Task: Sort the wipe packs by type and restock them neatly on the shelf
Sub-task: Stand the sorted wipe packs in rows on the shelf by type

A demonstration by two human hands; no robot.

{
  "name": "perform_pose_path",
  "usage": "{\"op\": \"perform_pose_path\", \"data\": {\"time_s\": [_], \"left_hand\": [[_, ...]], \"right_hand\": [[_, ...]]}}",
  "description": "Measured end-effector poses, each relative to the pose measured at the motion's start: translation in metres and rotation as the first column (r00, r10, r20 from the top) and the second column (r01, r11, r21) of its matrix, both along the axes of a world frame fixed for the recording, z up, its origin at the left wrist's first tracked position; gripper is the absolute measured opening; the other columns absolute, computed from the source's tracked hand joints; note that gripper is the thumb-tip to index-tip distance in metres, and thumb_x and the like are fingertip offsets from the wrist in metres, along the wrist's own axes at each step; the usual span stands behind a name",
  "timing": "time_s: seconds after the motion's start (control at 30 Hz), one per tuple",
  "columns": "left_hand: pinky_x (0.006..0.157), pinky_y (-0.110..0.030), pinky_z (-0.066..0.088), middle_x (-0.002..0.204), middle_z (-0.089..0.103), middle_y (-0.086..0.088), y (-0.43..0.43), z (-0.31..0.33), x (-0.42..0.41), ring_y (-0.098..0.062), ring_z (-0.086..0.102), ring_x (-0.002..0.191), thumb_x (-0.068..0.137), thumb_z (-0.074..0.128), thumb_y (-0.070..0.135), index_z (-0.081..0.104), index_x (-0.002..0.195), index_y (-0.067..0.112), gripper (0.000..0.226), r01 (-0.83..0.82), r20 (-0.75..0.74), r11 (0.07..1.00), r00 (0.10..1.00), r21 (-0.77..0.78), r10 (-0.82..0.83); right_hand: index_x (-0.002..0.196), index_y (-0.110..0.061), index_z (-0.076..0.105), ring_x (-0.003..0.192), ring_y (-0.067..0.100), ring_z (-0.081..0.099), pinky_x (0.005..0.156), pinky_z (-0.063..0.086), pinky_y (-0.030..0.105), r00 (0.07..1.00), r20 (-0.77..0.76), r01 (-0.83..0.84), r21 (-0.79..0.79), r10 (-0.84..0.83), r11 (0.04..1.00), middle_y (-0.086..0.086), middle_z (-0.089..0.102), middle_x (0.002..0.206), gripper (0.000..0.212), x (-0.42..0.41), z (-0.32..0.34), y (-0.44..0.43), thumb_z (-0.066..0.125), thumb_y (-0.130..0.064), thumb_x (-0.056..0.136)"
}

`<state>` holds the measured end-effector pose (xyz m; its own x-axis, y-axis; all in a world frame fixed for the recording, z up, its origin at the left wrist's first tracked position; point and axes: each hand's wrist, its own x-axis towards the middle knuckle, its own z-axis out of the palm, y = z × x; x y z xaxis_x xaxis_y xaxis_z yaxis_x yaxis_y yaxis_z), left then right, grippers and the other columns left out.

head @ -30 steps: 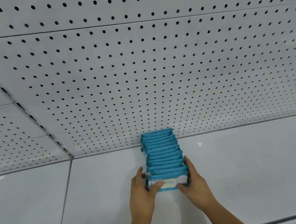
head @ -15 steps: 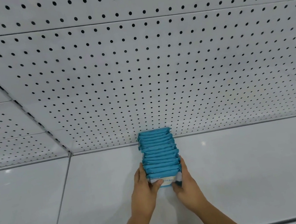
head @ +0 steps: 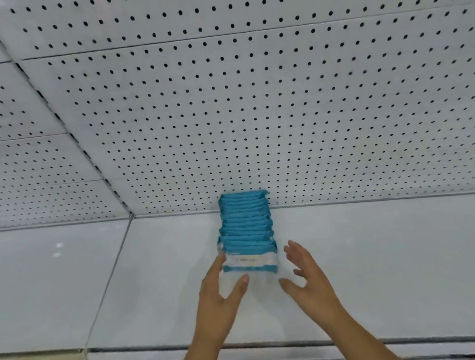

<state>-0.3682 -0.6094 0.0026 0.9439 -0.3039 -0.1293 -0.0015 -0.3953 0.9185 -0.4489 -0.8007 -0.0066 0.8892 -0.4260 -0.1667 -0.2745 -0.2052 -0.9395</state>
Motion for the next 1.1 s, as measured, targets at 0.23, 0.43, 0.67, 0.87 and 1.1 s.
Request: {"op": "perform_pose_path", "data": {"time_s": [0.23,0.43,0.67,0.87,1.1], "left_hand": [[0.114,-0.027,0.027,0.149,0.038,0.02,-0.004,0.015,-0.067,-0.003,0.037,0.136,0.082,0.066,0.058,0.035,0.147,0.044,0.073,0.084,-0.105,0.996,0.991,-0.025,-0.086],[0.111,-0.026,0.029,0.151,0.033,0.024,0.001,0.029,-0.12,0.001,0.033,0.137,0.083,0.065,0.056,0.03,0.148,0.048,0.075,0.253,-0.076,0.963,0.963,-0.094,-0.26],[0.107,-0.016,0.028,0.151,0.036,0.025,0.023,0.029,-0.227,0.008,0.035,0.136,0.08,0.064,0.056,0.034,0.147,0.049,0.073,0.41,-0.078,0.898,0.902,-0.158,-0.425],[0.086,0.0,0.038,0.149,0.039,0.018,0.009,0.022,-0.313,0.036,0.04,0.106,0.093,0.067,0.029,0.036,0.145,0.043,0.062,0.518,-0.122,0.833,0.83,-0.197,-0.545],[0.118,-0.034,0.032,0.147,0.041,0.024,-0.047,0.021,-0.414,0.012,0.039,0.131,0.083,0.073,0.051,0.041,0.143,0.047,0.068,0.616,-0.1,0.773,0.769,-0.151,-0.632]], "right_hand": [[0.144,-0.042,0.033,0.129,-0.011,0.043,0.108,0.038,0.022,0.999,0.019,0.029,-0.005,-0.029,1.0,-0.022,0.047,0.145,0.073,-0.075,0.017,0.005,0.067,-0.009,0.089],[0.146,-0.039,0.038,0.129,-0.008,0.044,0.114,0.037,0.026,0.992,0.036,0.125,-0.018,-0.125,0.992,-0.027,0.045,0.145,0.065,-0.153,0.031,0.026,0.066,-0.016,0.092],[0.146,-0.037,0.039,0.13,-0.01,0.043,0.108,0.037,0.02,0.964,0.073,0.258,-0.001,-0.257,0.966,-0.024,0.045,0.145,0.065,-0.275,0.041,0.062,0.068,-0.017,0.092],[0.146,-0.036,0.039,0.13,-0.01,0.043,0.105,0.038,0.019,0.904,0.088,0.415,0.053,-0.418,0.909,-0.025,0.045,0.144,0.062,-0.38,0.036,0.071,0.066,-0.018,0.092],[0.136,-0.037,0.048,0.124,-0.009,0.05,0.105,0.043,0.03,0.827,0.102,0.548,0.077,-0.553,0.833,-0.02,0.053,0.139,0.057,-0.502,0.035,0.028,0.067,-0.024,0.084]]}}
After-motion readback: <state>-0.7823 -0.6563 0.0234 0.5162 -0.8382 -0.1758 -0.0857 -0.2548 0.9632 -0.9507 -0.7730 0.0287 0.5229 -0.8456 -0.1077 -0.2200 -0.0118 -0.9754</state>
